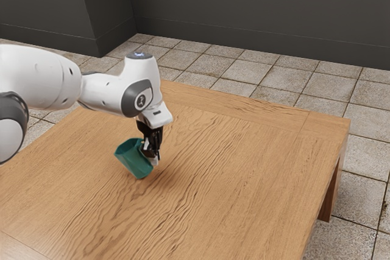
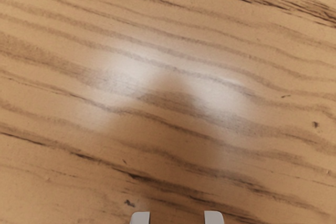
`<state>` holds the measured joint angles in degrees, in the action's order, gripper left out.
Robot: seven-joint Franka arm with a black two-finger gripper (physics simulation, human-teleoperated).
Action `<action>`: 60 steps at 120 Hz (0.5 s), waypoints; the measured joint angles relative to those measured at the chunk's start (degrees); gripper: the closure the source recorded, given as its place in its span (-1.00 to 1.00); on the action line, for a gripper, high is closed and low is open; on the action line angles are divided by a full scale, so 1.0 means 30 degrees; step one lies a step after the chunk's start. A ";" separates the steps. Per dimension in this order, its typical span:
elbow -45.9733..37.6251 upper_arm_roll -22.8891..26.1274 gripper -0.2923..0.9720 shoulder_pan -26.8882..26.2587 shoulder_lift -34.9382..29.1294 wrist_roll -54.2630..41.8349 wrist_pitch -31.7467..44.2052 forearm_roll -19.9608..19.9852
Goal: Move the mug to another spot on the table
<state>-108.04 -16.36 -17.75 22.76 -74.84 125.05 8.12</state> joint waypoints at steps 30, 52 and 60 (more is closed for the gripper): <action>0.0016 0.0006 0.27 0.0007 0.0017 0.0058 -0.0127 0.0177; -0.0005 0.0007 0.08 0.0008 -0.0017 0.0135 -0.0245 0.0320; -0.0367 0.0179 0.04 0.0007 -0.0065 0.0224 -0.0252 0.0964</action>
<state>-109.14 -15.83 -17.73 22.57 -74.17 124.30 11.01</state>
